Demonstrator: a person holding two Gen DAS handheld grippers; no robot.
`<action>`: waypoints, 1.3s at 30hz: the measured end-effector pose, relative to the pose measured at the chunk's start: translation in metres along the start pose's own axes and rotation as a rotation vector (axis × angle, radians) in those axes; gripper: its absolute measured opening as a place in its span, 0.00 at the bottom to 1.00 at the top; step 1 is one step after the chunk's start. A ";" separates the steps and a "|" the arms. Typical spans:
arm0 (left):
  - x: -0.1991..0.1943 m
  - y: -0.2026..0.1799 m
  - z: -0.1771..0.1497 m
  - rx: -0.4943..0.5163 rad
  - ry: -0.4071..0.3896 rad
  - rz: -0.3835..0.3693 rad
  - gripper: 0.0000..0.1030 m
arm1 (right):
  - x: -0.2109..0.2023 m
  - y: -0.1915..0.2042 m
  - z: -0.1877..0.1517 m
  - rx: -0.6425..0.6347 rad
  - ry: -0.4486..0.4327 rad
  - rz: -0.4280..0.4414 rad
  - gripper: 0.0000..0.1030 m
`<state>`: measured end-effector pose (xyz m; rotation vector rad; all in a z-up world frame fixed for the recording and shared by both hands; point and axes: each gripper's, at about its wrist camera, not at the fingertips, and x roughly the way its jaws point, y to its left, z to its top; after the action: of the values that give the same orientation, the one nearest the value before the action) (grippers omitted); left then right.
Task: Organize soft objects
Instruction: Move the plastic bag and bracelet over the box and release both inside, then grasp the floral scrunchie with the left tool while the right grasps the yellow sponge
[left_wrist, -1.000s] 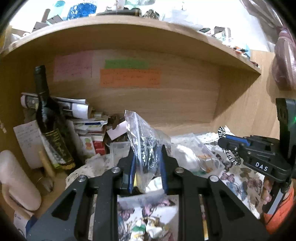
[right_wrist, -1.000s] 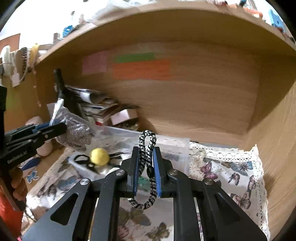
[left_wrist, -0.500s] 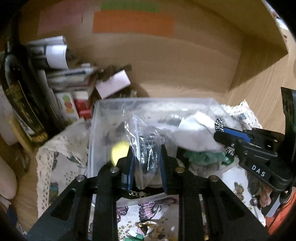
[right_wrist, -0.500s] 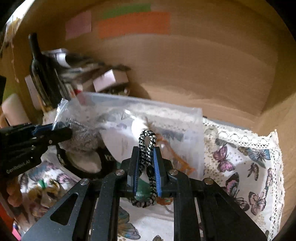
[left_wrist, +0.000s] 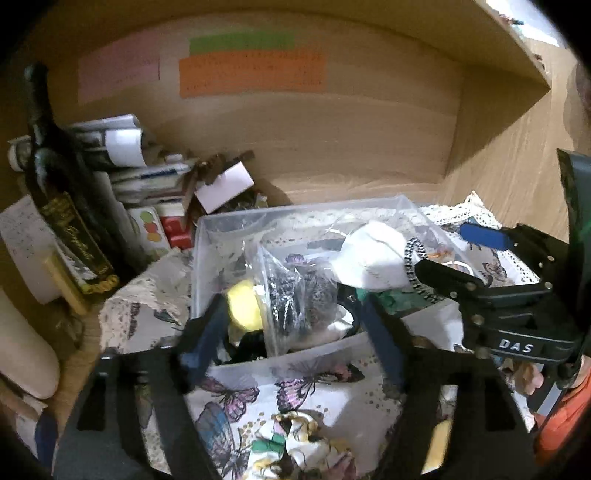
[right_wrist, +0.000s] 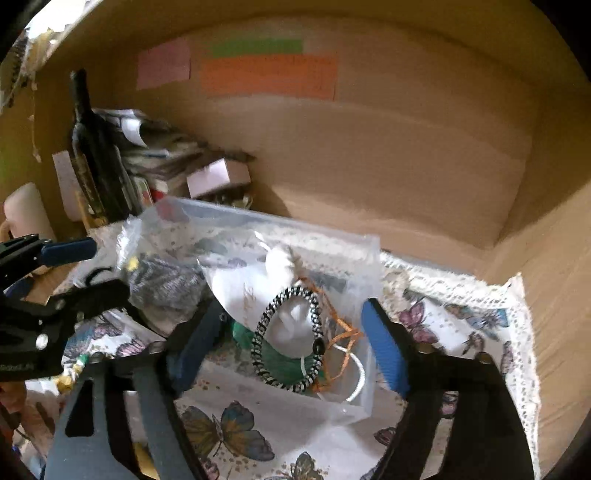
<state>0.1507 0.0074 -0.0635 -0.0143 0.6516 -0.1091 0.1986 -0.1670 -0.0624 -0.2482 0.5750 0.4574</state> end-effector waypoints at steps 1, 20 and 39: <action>-0.006 0.000 0.001 -0.003 -0.012 -0.002 0.84 | -0.007 0.001 0.001 -0.003 -0.020 -0.006 0.82; -0.047 0.018 -0.058 -0.021 0.047 0.118 1.00 | -0.062 0.031 -0.052 0.020 -0.013 0.111 0.97; -0.014 0.024 -0.118 -0.093 0.169 0.089 0.11 | -0.026 0.063 -0.106 0.064 0.191 0.267 0.51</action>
<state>0.0703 0.0350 -0.1506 -0.0659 0.8245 0.0056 0.0994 -0.1585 -0.1396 -0.1545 0.8135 0.6763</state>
